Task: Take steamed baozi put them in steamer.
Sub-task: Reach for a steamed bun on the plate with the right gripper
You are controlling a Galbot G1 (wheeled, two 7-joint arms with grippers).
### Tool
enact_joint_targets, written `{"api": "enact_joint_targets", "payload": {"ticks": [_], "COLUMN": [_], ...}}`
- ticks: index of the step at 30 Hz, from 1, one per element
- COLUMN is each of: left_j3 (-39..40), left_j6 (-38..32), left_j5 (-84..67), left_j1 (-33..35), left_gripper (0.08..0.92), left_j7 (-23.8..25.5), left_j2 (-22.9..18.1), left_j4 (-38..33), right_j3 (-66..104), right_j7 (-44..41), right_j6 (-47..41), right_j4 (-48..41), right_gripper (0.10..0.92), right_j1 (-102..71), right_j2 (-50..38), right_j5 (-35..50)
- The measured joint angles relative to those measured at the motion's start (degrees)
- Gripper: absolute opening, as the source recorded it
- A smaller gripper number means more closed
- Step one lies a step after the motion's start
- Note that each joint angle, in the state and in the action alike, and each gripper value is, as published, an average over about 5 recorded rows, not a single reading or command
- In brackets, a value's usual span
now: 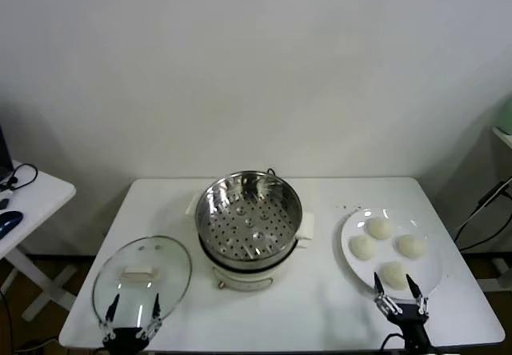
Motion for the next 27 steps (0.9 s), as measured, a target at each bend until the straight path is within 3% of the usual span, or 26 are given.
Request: {"api": "enact_joint_targets", "payload": {"ticks": [6, 12, 20, 27], "left_j3": [0.39, 0.75, 0.83, 0.41], "left_j6": [-0.51, -1.15, -1.42, -2.06], "left_j5": [0.41, 1.02, 1.56, 1.74], "left_j1": [-0.20, -0.55, -0.92, -0.77], "left_gripper": [0.823, 0.823, 0.823, 0.823], "left_j7": [0.13, 0.25, 0.32, 0.37], "left_j2": [0.46, 0.83, 0.91, 1.56], "left_j4": [0.02, 0.19, 0.68, 1.52], "right_j3": [-2.47, -11.23, -33.67, -60.14], "right_j7": [-2.08, -14.06, -33.95, -48.63], "right_j6": [-11.76, -18.87, -17.12, -12.27], "right_j4": [-2.55, -7.93, -16.77, -26.77], "right_gripper": [0.823, 0.823, 0.823, 0.823], "right_j1": [11.92, 27.61, 52.05, 78.29], "right_j2": [-5.98, -17.75, -31.84, -35.53], "right_j5": [-2.39, -10.12, -22.29, -25.28]}}
